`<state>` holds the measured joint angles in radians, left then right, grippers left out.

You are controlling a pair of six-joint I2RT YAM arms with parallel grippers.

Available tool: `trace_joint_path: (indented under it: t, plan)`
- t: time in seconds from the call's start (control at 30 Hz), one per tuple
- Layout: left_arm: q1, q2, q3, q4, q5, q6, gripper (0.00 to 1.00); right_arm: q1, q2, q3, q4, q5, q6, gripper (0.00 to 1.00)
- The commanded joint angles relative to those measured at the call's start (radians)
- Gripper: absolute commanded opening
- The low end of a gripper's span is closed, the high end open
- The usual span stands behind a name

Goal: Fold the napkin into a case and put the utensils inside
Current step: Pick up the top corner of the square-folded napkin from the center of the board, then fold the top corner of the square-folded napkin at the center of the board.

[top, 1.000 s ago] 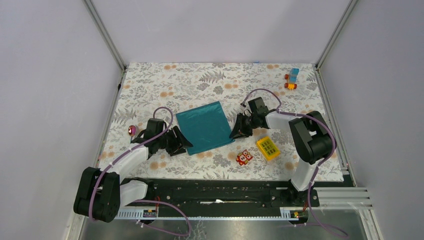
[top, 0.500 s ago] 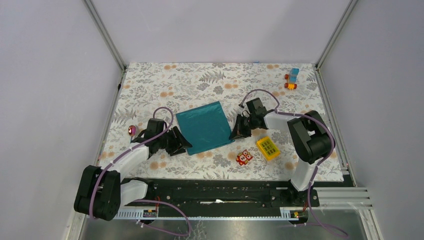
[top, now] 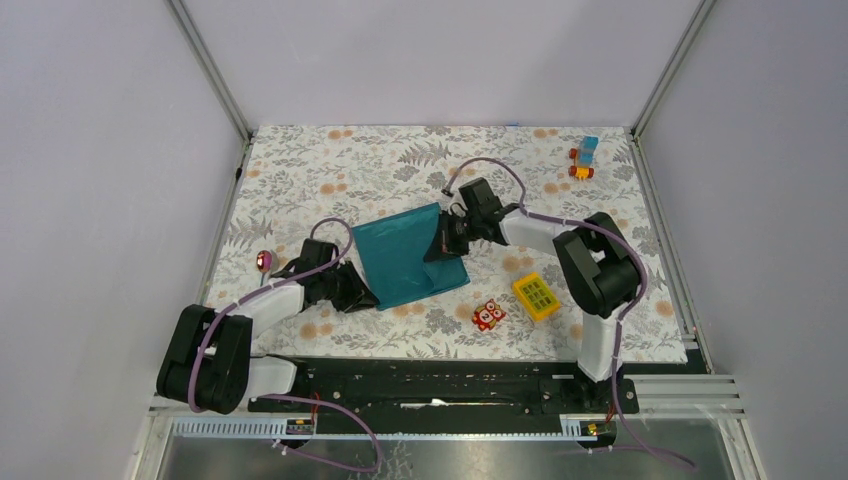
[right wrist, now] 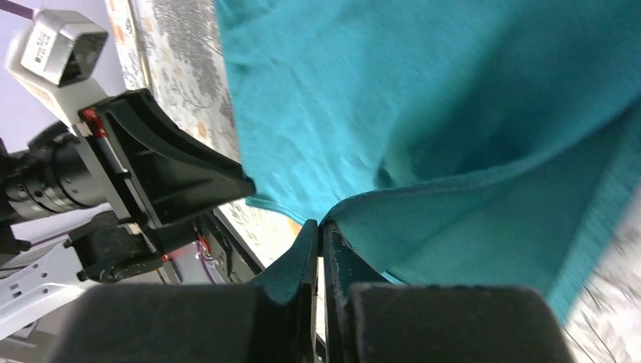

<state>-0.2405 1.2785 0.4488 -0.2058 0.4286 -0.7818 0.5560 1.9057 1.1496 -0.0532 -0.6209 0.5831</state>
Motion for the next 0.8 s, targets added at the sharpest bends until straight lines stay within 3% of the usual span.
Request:
trace_joint_path:
  t: [0.0, 0.33, 0.6, 0.77]
  plan:
    - [-0.001, 0.006, -0.01, 0.062, -0.019, 0.015, 0.24, 0.053, 0.089, 0.134, 0.044, -0.043, 0.048, 0.0]
    - [-0.001, -0.008, -0.027, 0.05, -0.01, 0.019, 0.24, 0.128, 0.309, 0.337, 0.256, -0.097, 0.198, 0.0]
    - [-0.002, -0.124, -0.07, 0.023, -0.033, -0.014, 0.4, 0.133, 0.416, 0.446, 0.39, -0.122, 0.307, 0.0]
    - [-0.002, -0.13, -0.095, 0.037, -0.028, -0.015, 0.38, 0.134, 0.477, 0.525, 0.418, -0.128, 0.334, 0.0]
